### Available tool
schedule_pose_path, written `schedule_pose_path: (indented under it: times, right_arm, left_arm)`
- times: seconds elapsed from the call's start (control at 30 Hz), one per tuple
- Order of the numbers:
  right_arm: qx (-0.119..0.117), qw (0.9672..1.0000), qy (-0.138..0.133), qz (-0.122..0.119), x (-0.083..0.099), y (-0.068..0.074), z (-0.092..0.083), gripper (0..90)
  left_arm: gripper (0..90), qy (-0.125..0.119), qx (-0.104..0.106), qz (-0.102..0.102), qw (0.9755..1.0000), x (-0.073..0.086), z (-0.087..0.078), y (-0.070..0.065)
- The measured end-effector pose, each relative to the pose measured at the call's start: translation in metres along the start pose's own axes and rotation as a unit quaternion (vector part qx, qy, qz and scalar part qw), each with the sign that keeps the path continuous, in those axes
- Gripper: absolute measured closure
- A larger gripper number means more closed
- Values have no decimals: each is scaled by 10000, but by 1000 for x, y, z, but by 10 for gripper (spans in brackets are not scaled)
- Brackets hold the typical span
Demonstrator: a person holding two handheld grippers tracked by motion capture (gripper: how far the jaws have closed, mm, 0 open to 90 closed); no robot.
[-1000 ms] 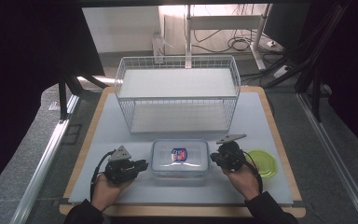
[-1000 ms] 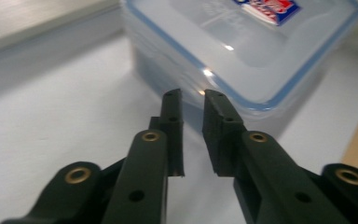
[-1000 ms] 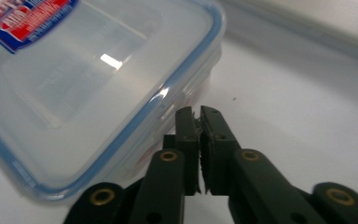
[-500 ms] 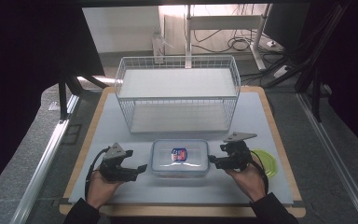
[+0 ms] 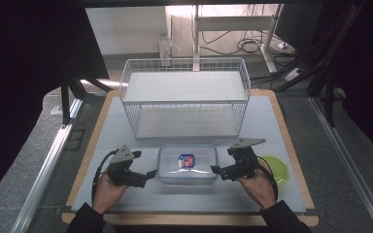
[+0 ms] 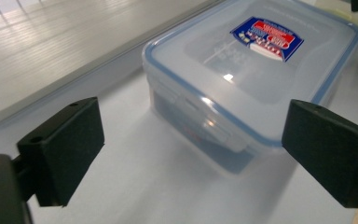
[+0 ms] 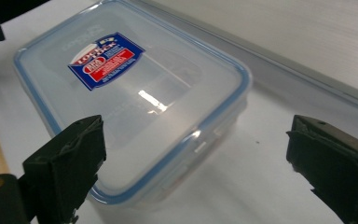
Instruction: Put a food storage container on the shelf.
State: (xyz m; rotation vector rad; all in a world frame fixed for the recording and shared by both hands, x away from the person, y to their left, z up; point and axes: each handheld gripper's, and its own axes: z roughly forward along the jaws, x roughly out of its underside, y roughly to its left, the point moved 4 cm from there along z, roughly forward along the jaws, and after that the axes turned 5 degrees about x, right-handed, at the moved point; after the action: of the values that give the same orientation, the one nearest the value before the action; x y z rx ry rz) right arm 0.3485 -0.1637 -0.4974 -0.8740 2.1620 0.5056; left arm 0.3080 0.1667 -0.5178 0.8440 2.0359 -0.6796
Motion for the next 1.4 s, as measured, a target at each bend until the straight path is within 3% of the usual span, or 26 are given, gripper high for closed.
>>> schedule_pose_path:
  times: [0.13, 0.27, 0.37, 0.43, 0.5, 0.6, 0.67, 0.77, 0.83, 0.87, 0.93, 0.97, 1.1, 1.2, 1.33, 1.37, 1.4]
  right_arm:
    - [-53, 9999, 141, 78, 0, 3, 6, 42]
    - [-186, 9993, 259, 195, 0, 6, 12, 30]
    - [-308, 9985, 394, 223, 0, 7, 17, 30]
    - [-414, 9976, 493, 251, 0, 8, 21, 30]
    - [-497, 9964, 612, 319, 1, 8, 26, 21]
    - [-710, 9930, 721, 612, 2, 7, 32, 20]
    - [-823, 9909, 757, 750, 2, 6, 34, 20]
    - [-956, 9877, 817, 929, 2, 5, 39, 9]
    - [-1013, 9854, 871, 1054, 2, 4, 41, 16]
    - [-1092, 9824, 941, 1184, 4, 3, 40, 25]
    - [-1127, 9810, 985, 1235, 5, 3, 39, 34]
    - [-1170, 9789, 1047, 1304, 7, 4, 38, 43]
    - [-1074, 9828, 1004, 1114, 6, 9, 31, 93]
    - [-896, 9884, 856, 877, 9, 15, 16, 224]
    - [-986, 9872, 849, 920, 13, 15, 10, 291]
    - [-1033, 9868, 796, 959, 14, 14, 6, 353]
    - [-1033, 9868, 796, 959, 14, 14, 6, 353]
  left_arm:
    - [30, 118, 174, -182, 9996, -5, 10, 3]
    - [31, 307, 195, -138, 9992, -11, 21, 1]
    - [21, 361, 377, -220, 9984, -11, 28, 1]
    - [23, 359, 652, -365, 9966, -10, 32, 3]
    - [23, 394, 762, -491, 9951, -10, 38, 5]
    - [14, 491, 1093, -736, 9901, -8, 48, 8]
    - [0, 532, 1346, -894, 9854, -7, 53, 10]
    - [0, 569, 1447, -1022, 9825, -6, 55, 9]
    - [0, 613, 1436, -1014, 9825, -5, 54, 8]
    - [6, 640, 1417, -1044, 9823, -5, 54, 7]
    - [14, 684, 1373, -1035, 9827, -6, 51, 4]
    - [53, 689, 1346, -1003, 9834, -6, 49, 3]
    - [114, 657, 1276, -811, 9863, -4, 38, -2]
    - [160, 607, 1232, -826, 9871, 0, 32, -8]
    - [223, 510, 1247, -801, 9876, 5, 22, -11]
    - [320, 387, 1238, -920, 9873, 5, 19, -11]
    - [320, 296, 1267, -997, 9865, 6, 15, -11]
